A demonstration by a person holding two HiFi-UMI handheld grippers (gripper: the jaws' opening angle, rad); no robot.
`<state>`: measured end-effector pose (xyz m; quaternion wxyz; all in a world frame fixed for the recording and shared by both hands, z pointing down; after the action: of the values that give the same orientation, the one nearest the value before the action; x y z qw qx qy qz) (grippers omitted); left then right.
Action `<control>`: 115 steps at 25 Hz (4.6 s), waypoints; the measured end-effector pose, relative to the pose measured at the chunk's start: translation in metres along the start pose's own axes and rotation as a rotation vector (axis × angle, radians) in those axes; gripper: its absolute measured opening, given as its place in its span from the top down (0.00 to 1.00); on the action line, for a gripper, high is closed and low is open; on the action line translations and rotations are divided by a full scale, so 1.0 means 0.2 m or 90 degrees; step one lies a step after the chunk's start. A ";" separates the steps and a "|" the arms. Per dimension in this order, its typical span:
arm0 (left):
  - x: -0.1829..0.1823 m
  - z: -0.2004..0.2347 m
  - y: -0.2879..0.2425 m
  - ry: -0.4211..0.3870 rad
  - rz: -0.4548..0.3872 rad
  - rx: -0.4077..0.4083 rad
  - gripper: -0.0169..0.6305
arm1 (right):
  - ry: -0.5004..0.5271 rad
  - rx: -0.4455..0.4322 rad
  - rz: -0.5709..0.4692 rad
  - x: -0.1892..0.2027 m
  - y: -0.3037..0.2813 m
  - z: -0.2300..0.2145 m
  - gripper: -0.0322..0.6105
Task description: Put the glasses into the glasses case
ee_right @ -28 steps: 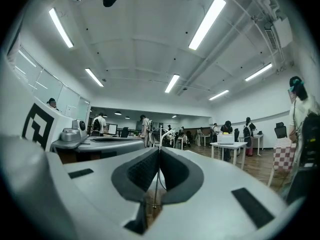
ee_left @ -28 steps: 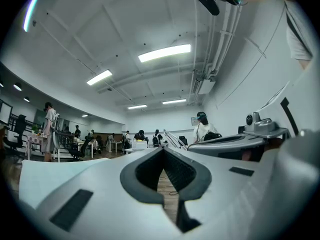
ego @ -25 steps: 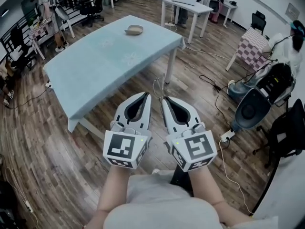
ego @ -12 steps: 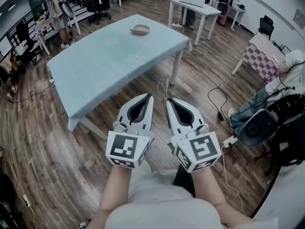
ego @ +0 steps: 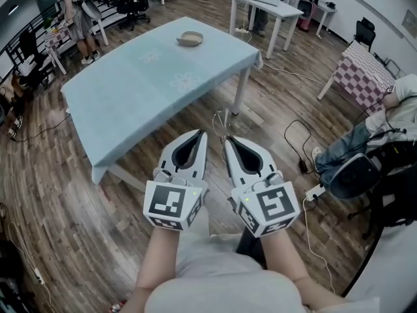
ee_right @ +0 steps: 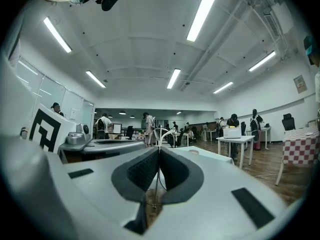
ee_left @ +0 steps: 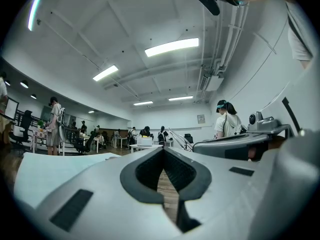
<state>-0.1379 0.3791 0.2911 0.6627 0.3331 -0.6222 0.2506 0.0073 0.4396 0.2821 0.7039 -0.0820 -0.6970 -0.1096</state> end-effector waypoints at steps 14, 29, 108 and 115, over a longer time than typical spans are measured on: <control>0.01 0.27 -0.30 -0.004 -0.002 0.006 0.96 | -0.003 0.002 0.001 0.01 -0.37 -0.13 0.93; 0.06 0.62 -0.66 0.001 -0.005 0.023 0.96 | -0.002 0.019 0.008 0.04 -0.80 -0.29 0.93; 0.43 1.79 -2.38 0.025 0.033 -0.064 0.96 | 0.026 -0.034 0.069 0.25 -2.68 -1.46 0.93; 0.51 1.88 -2.56 0.016 0.065 -0.099 0.96 | 0.036 -0.075 0.096 0.35 -2.91 -1.63 0.93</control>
<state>0.0062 -0.2464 0.3274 0.6804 0.2452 -0.6478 0.2392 0.1653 -0.2112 0.3247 0.7237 -0.1724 -0.6608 -0.0996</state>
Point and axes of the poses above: the fingertips, and each gripper's own axes: y backward along the fingers, z to its left, x out of its underside, the point moved 10 cm from there along y, backward along the fingers, and after that the axes turned 4 degrees about -z, right-handed, at the moved point
